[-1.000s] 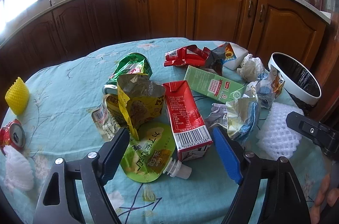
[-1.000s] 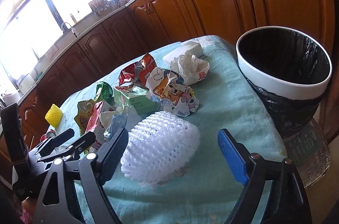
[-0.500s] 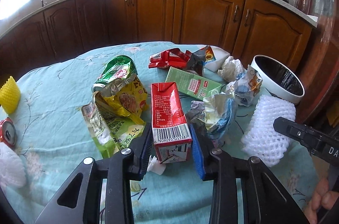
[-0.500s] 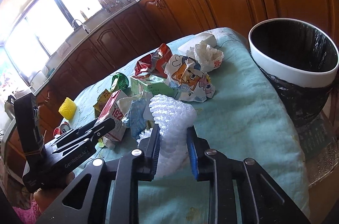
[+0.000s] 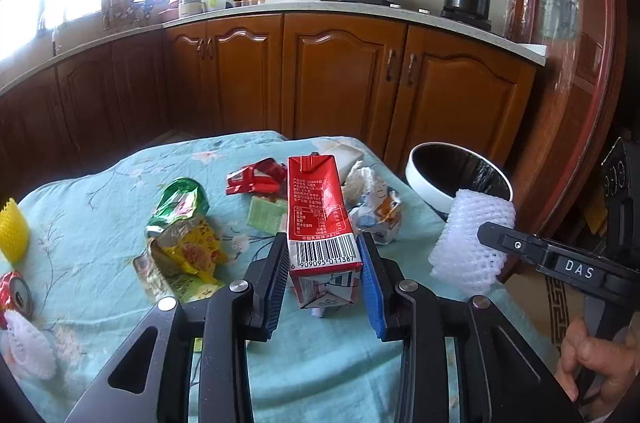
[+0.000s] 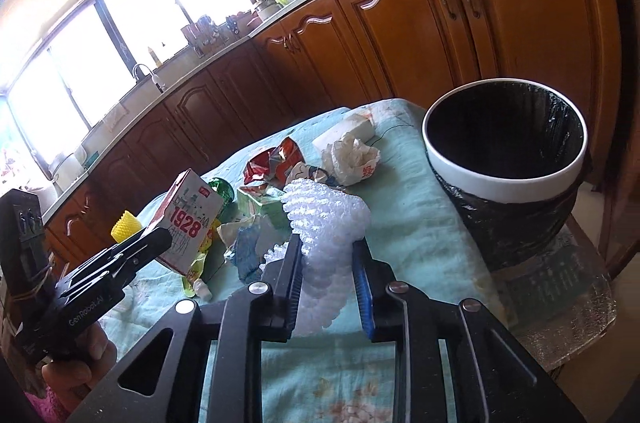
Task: Collect trash
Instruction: 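Carry both items over the black bin and open both tools to drop them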
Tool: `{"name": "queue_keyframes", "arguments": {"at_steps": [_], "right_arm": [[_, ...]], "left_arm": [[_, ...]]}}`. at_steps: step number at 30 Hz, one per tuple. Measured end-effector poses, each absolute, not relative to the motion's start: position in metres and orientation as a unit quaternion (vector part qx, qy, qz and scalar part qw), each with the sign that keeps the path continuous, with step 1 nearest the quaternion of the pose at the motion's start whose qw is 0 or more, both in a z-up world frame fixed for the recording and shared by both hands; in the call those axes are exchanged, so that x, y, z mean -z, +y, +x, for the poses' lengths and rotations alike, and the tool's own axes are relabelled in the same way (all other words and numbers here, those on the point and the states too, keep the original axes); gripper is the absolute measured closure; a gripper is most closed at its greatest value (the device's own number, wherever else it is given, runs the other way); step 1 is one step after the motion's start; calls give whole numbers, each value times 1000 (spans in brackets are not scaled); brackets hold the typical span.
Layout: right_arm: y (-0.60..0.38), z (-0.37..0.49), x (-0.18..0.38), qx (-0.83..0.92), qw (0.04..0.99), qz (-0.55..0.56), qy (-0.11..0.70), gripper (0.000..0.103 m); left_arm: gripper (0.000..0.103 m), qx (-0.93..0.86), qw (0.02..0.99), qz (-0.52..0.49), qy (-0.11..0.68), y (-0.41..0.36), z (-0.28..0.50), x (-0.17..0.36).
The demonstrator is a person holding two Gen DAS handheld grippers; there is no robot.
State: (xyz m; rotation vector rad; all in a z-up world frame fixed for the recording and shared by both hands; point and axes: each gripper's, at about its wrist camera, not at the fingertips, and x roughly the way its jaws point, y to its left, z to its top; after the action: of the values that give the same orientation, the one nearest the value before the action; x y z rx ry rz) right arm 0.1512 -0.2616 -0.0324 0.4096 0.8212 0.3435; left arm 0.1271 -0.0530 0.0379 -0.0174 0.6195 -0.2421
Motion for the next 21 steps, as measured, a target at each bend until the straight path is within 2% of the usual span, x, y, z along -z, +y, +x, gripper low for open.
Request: {"name": "queue_keyframes", "arguments": {"at_steps": [10,21], "right_arm": [[-310,156,29,-119,892,209,383,79],[-367,196,37,-56,898,207,386,79]], "left_arm": [[70,194,925,7,327,-101,150,-36],[71,242,901,27,360,-153,230,-22]]}}
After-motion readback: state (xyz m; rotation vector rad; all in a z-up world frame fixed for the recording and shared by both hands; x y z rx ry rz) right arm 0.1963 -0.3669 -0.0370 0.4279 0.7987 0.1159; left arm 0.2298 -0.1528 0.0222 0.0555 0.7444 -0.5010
